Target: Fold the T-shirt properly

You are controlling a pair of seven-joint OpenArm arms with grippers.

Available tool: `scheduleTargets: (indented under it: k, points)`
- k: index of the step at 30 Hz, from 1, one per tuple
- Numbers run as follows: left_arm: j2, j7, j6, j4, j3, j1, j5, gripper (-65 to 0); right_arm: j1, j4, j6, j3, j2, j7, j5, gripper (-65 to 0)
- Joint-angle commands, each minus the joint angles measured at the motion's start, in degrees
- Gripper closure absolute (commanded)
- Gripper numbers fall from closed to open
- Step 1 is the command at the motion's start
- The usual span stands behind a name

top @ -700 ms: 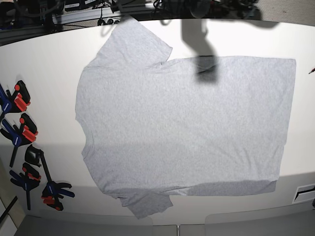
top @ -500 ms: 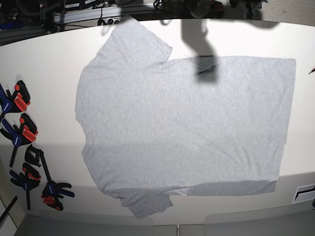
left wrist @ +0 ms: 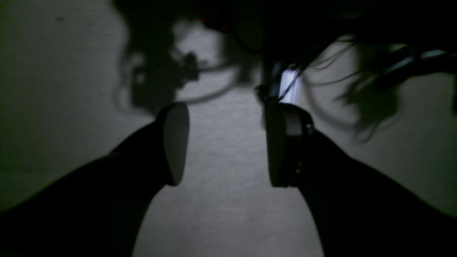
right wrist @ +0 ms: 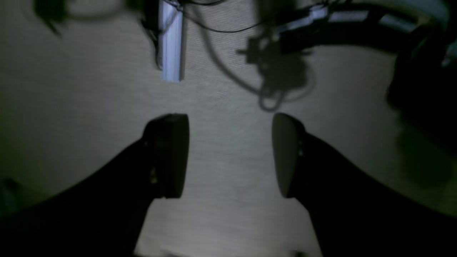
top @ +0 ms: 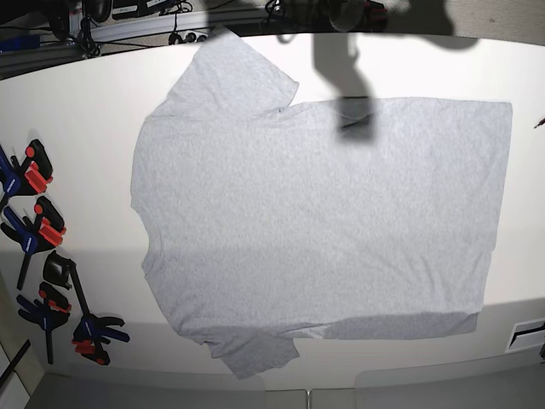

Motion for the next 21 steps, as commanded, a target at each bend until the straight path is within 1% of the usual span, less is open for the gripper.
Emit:
scheduleTargets:
  k: [1, 2, 4, 6, 10, 11, 14, 15, 17, 21]
  points:
    - [-0.5, -0.3, -0.2, 3.3, -0.1, 3.8, -1.9, -31.5, -3.0, 2.9, 0.3, 1.4, 0.9, 0.7, 1.7, -34.3]
    - [-0.5, 0.2, -0.2, 6.9, -0.4, 6.5, -3.8, -31.5, -5.2, 5.9, 0.3, 3.1, 0.9, 0.7, 2.8, -34.2]
    - [0.0, 0.8, -0.2, 14.2, -1.9, 11.5, -6.2, -31.5, -9.3, 11.8, 0.3, 7.2, 0.7, 0.7, 2.8, -34.2]
    - [1.0, 1.3, -0.2, 21.3, -4.3, 16.2, -6.8, -31.5, -13.3, 17.7, 0.4, 11.6, 0.4, 0.7, 2.8, -34.2]
    - [3.3, 5.2, -0.2, 34.2, -10.0, 23.7, -6.8, -31.5, -20.2, 29.0, 0.6, 19.1, 0.4, -0.9, 2.8, -34.2]
    - [3.5, 6.1, -0.2, 36.9, -11.1, 25.0, -6.9, -31.5, -20.9, 31.5, 0.6, 20.7, 0.4, -1.7, 2.8, -34.2]
    - [3.5, 9.2, -0.2, 44.1, -13.9, 26.7, -10.4, -31.5, -20.9, 38.1, 0.9, 25.0, 0.7, -3.9, 2.8, -34.2]
    - [3.5, 11.0, -0.2, 46.2, -14.8, 26.8, -11.7, -31.5, -20.9, 40.0, 1.2, 26.3, 0.7, -4.7, 2.8, -34.2]
    - [3.5, 15.5, -0.2, 50.0, -16.7, 26.8, -13.6, -31.5, -20.9, 43.1, 3.3, 28.5, 0.7, -6.4, 2.8, -34.2]
    - [3.5, 28.5, -0.2, 58.4, -20.4, 26.8, -18.7, -31.5, -20.9, 48.6, 6.8, 30.8, 0.7, -8.4, 2.8, -34.2]
